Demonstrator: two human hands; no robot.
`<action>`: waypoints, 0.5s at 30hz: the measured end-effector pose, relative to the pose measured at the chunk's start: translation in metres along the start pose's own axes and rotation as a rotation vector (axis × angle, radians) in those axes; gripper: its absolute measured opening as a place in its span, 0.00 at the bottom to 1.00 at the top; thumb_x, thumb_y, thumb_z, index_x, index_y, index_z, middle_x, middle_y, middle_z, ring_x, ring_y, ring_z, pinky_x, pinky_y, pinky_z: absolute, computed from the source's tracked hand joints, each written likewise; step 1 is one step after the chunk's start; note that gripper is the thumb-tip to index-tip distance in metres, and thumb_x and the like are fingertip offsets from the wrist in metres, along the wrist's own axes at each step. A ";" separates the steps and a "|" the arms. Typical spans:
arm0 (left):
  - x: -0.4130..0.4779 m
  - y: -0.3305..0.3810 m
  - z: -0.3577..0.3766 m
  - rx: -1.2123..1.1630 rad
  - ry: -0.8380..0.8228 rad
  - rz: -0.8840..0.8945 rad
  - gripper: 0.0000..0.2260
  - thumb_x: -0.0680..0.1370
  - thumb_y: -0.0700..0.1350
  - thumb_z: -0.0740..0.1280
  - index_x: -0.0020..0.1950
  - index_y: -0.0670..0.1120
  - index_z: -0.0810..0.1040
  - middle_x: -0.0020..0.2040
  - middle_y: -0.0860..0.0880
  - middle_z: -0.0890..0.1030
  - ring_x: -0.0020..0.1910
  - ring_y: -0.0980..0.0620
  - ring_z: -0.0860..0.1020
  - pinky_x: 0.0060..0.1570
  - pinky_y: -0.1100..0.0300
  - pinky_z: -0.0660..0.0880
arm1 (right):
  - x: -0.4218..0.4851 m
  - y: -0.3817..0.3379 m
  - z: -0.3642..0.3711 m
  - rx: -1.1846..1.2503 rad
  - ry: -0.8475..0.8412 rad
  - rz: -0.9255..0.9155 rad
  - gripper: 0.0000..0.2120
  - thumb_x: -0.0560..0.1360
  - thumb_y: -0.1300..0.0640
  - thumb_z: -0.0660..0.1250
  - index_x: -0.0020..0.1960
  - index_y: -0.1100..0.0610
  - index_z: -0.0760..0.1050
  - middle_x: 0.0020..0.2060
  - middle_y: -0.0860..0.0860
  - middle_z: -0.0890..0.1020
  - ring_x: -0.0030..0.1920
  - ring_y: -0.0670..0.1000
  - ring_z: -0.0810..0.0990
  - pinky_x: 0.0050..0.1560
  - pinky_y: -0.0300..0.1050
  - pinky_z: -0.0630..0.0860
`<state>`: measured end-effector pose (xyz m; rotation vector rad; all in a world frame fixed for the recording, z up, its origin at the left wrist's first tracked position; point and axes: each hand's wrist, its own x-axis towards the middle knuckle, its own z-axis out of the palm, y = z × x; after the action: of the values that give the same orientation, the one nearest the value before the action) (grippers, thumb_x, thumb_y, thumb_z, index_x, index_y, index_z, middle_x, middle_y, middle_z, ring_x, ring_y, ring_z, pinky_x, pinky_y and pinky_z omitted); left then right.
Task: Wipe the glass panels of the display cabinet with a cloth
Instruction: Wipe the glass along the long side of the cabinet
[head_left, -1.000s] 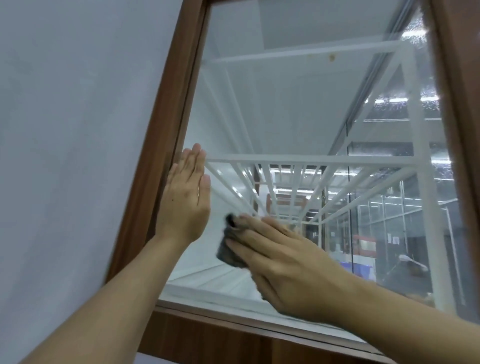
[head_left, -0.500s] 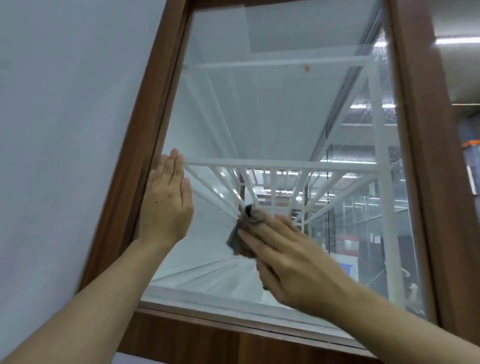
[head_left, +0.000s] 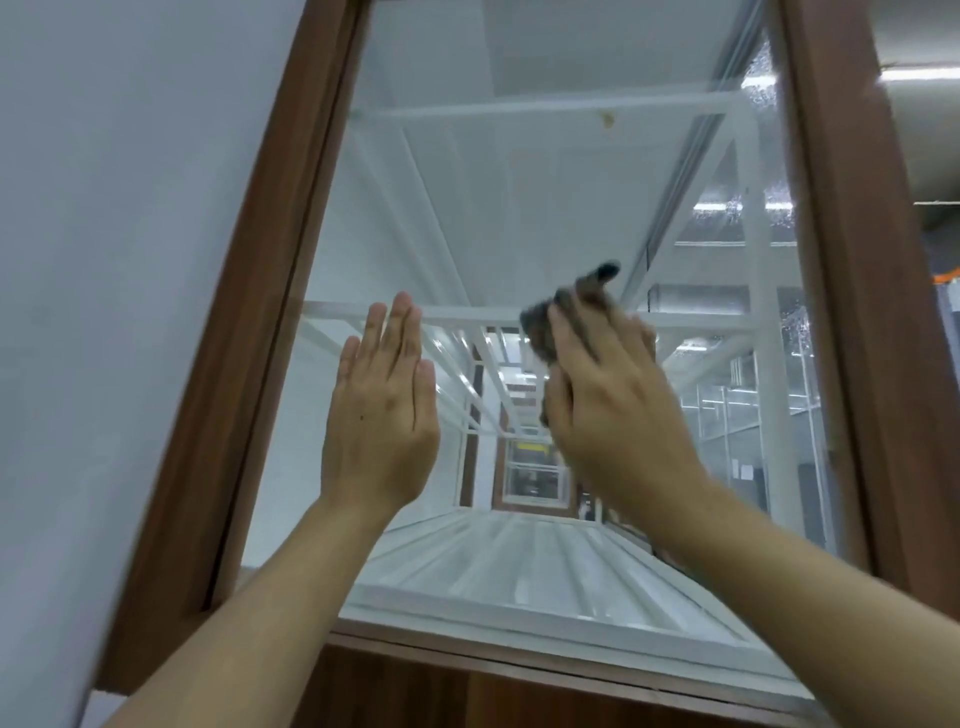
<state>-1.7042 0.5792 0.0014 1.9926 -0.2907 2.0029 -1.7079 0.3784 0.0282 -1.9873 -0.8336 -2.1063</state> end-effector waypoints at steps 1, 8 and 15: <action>0.000 0.000 0.000 -0.004 0.000 -0.003 0.25 0.83 0.54 0.39 0.81 0.51 0.46 0.83 0.56 0.46 0.80 0.61 0.41 0.80 0.56 0.41 | 0.023 -0.002 0.002 -0.002 0.036 0.072 0.25 0.80 0.57 0.53 0.75 0.64 0.66 0.76 0.61 0.67 0.78 0.60 0.60 0.78 0.61 0.56; 0.001 -0.001 -0.002 0.008 -0.014 -0.007 0.26 0.83 0.53 0.40 0.82 0.50 0.46 0.83 0.56 0.46 0.80 0.61 0.40 0.80 0.58 0.39 | -0.081 -0.025 -0.002 -0.034 -0.163 -0.339 0.27 0.78 0.59 0.59 0.77 0.63 0.64 0.78 0.59 0.64 0.80 0.58 0.55 0.77 0.59 0.58; 0.001 0.000 -0.001 0.019 -0.004 -0.012 0.26 0.83 0.54 0.40 0.82 0.51 0.46 0.83 0.56 0.47 0.81 0.60 0.41 0.80 0.56 0.41 | 0.022 -0.019 0.009 0.007 0.043 0.087 0.26 0.79 0.58 0.55 0.75 0.65 0.66 0.76 0.61 0.67 0.78 0.60 0.60 0.79 0.60 0.53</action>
<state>-1.7055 0.5795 0.0024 2.0055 -0.2603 2.0015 -1.7112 0.4051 0.0428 -1.9311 -0.7317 -2.0871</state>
